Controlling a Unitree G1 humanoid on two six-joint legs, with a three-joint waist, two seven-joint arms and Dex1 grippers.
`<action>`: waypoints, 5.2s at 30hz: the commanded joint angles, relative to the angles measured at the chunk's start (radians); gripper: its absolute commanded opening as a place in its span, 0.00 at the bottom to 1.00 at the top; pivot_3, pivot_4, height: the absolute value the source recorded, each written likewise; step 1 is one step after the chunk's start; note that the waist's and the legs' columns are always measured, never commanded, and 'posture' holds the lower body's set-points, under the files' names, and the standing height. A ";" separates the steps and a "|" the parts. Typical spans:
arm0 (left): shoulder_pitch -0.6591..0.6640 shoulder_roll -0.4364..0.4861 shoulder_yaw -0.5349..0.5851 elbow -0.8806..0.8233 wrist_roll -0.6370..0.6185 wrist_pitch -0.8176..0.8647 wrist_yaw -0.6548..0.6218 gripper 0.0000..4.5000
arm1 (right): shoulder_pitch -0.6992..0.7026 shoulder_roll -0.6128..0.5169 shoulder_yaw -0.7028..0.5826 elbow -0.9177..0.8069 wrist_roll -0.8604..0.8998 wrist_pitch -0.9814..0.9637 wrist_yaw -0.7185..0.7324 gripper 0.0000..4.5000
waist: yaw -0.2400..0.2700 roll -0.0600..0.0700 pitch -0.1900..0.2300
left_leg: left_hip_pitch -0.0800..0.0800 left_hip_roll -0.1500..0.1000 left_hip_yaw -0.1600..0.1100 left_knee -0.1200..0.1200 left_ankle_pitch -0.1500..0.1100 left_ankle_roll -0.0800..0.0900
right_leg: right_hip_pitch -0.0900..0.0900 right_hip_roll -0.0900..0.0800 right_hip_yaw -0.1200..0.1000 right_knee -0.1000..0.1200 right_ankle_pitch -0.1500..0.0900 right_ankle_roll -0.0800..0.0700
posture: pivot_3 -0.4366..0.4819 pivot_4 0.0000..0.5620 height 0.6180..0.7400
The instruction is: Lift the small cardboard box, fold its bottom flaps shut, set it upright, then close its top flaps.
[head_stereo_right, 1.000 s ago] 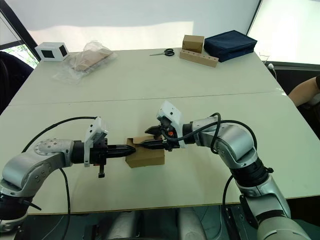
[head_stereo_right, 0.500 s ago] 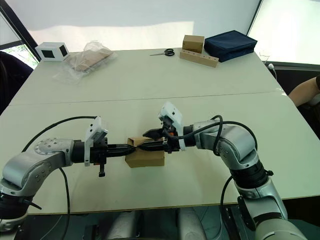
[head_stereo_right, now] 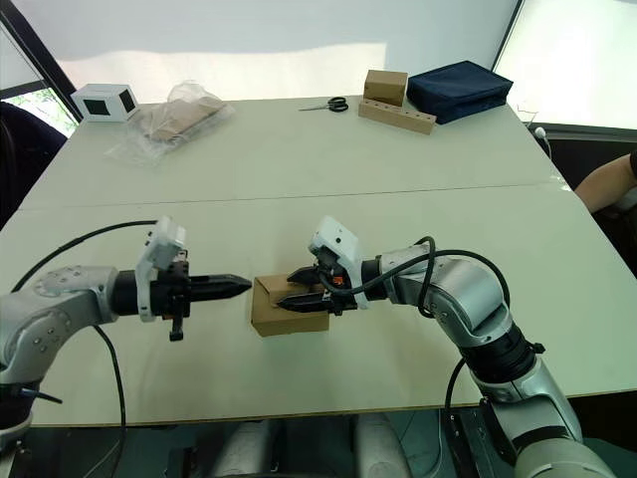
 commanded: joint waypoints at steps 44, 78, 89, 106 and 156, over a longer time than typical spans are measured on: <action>0.009 -0.138 -0.118 0.017 0.115 -0.072 0.096 0.00 | -0.007 -0.059 0.087 -0.033 -0.234 -0.177 -0.014 0.53 | -0.003 0.000 0.000 | 0.000 0.000 0.000 0.000 0.000 0.000 | 0.000 0.000 0.000 0.000 0.000 0.000 | 0.48 0.27 1.00; -0.001 -0.154 -0.135 0.068 0.142 -0.097 0.091 0.00 | 0.017 -0.074 0.107 -0.051 -0.329 -0.304 0.031 0.53 | -0.003 0.000 0.000 | 0.000 0.000 0.000 0.000 0.000 0.000 | 0.000 0.000 0.000 0.000 0.000 0.000 | 0.48 0.27 1.00; 0.008 -0.167 -0.123 0.058 0.120 -0.079 0.103 0.00 | 0.012 -0.072 0.139 -0.010 -0.421 -0.379 0.025 0.53 | -0.002 0.000 0.000 | 0.000 0.000 0.000 0.000 0.000 0.000 | 0.000 0.000 0.000 0.000 0.000 0.000 | 0.48 0.27 1.00; -0.011 -0.181 -0.098 0.096 0.104 -0.061 0.124 0.00 | 0.055 -0.066 0.077 -0.090 -0.311 -0.317 0.089 0.53 | -0.002 0.000 0.000 | 0.001 0.000 0.000 0.000 0.000 0.000 | 0.000 0.000 0.000 0.000 0.000 0.000 | 0.48 0.27 1.00; -0.019 -0.140 -0.143 0.011 0.146 -0.090 0.091 0.00 | 0.090 -0.028 0.015 -0.122 -0.195 -0.227 0.079 0.53 | 0.000 0.000 0.000 | 0.001 0.000 0.000 0.000 0.000 0.000 | 0.001 0.000 0.000 0.000 0.000 0.000 | 0.48 0.27 1.00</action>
